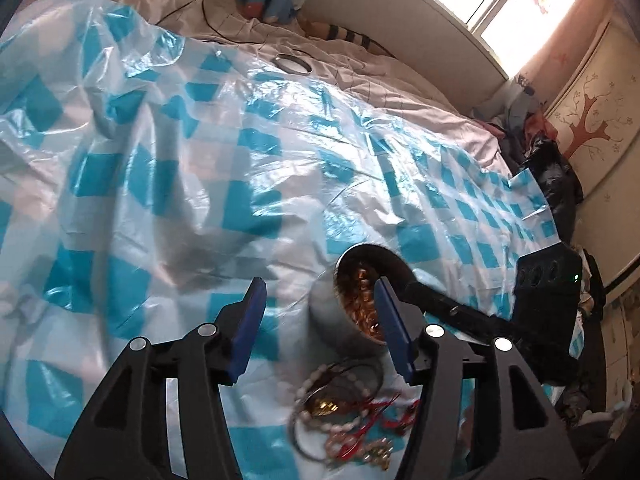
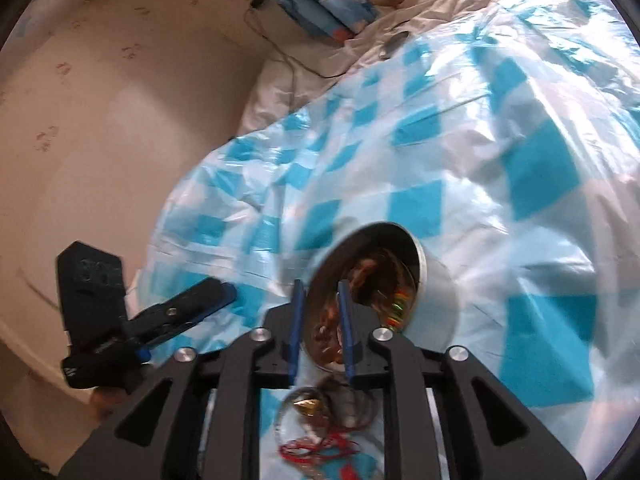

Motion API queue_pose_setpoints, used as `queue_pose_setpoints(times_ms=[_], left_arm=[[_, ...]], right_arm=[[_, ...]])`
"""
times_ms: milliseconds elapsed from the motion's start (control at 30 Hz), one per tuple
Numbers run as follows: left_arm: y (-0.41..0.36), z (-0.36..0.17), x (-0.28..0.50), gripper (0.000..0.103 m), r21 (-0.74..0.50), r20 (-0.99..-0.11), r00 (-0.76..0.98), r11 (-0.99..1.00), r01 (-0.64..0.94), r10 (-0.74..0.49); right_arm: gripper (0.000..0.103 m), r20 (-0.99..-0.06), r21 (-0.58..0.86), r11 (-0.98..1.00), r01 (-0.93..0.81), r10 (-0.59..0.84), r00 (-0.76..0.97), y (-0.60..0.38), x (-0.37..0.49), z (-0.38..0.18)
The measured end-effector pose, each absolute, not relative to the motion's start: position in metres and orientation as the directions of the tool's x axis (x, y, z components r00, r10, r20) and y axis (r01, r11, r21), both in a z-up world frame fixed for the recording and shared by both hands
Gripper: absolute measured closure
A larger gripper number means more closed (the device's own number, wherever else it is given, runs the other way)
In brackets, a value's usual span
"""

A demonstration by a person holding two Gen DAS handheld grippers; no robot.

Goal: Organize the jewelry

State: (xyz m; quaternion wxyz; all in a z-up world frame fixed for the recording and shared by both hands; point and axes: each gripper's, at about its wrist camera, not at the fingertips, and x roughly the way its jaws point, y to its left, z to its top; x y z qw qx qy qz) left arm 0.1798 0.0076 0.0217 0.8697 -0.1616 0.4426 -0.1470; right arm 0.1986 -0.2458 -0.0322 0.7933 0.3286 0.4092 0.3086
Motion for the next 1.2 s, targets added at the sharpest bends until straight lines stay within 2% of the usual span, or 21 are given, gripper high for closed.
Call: queue_pose_setpoints(times_ms=[167, 333, 633, 833, 1067, 1100, 1200], left_arm=[[-0.001, 0.017, 0.164, 0.048, -0.315, -0.769, 0.532, 0.934, 0.165, -0.354], [-0.012, -0.003, 0.148, 0.046, -0.245, -0.820, 0.472, 0.943, 0.224, -0.324], [-0.003, -0.036, 0.141, 0.046, -0.328, -0.836, 0.392, 0.923, 0.203, -0.383], [-0.007, -0.042, 0.141, 0.046, -0.337, -0.838, 0.375, 0.916, 0.217, -0.397], [-0.010, -0.045, 0.130, 0.046, -0.288, -0.842, 0.375, 0.911, 0.296, -0.388], [-0.011, -0.046, 0.128, 0.047, -0.281, -0.841, 0.379, 0.911, 0.303, -0.386], [-0.017, -0.046, 0.123, 0.065, -0.192, -0.851, 0.412, 0.923, 0.335, -0.327]], right_arm=[[0.064, -0.421, 0.755, 0.610, -0.240, 0.732, 0.536, -0.261, 0.180, -0.017], [0.061, -0.461, 0.745, 0.634, -0.208, 0.714, 0.526, -0.269, 0.156, -0.016], [0.054, -0.502, 0.756, 0.633, -0.167, 0.724, 0.472, -0.259, 0.121, -0.037], [0.051, -0.509, 0.759, 0.632, -0.156, 0.726, 0.463, -0.255, 0.123, -0.042], [0.050, -0.504, 0.763, 0.626, -0.161, 0.732, 0.458, -0.253, 0.125, -0.042], [0.049, -0.504, 0.762, 0.626, -0.166, 0.735, 0.454, -0.251, 0.125, -0.042], [0.049, -0.510, 0.757, 0.630, -0.174, 0.736, 0.446, -0.247, 0.126, -0.042]])
